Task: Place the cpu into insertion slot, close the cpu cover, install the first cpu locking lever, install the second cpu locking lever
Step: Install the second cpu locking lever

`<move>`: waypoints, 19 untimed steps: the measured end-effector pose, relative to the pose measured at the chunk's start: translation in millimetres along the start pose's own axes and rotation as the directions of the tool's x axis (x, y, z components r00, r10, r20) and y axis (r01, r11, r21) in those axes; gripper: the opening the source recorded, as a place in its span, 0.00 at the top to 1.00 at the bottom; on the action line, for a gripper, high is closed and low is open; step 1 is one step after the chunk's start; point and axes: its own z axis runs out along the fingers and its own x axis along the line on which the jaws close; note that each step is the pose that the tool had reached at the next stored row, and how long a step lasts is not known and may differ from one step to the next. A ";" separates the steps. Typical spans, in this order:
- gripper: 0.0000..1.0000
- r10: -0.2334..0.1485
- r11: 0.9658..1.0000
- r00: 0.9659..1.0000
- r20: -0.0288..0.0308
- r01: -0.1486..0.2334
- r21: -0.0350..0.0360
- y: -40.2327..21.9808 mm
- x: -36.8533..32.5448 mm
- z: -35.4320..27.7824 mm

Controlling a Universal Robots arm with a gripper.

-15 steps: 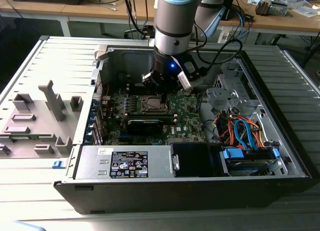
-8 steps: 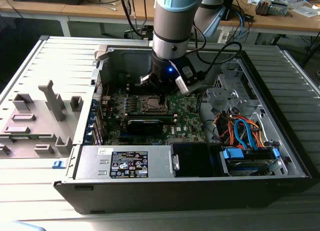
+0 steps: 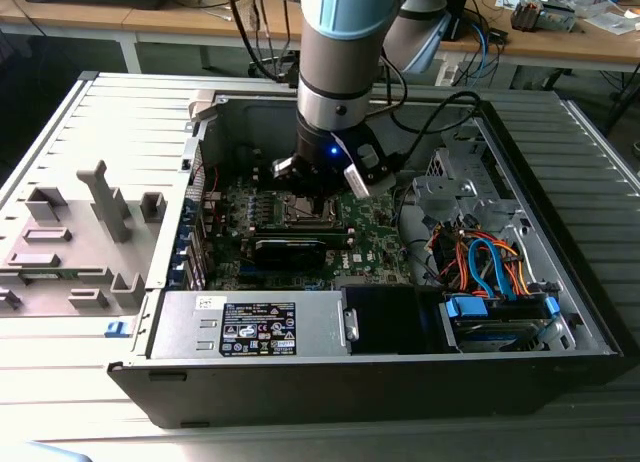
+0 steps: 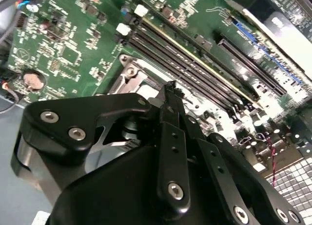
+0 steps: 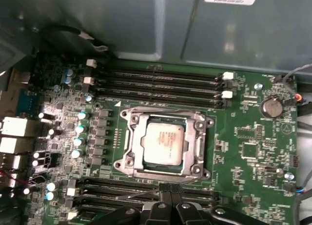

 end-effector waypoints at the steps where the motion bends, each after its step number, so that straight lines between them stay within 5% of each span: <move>1: 0.89 0.000 1.000 1.000 0.000 0.000 -0.003 -1.5 3.0 1.0; 7: 0.89 0.000 1.000 1.000 0.001 0.000 -0.009 -3.0 19.0 8.8; 13: 0.89 0.000 1.000 1.000 0.003 0.001 -0.026 -2.2 33.7 16.0; 19: 0.89 -0.001 0.999 1.000 0.004 0.001 -0.036 -2.5 35.8 20.5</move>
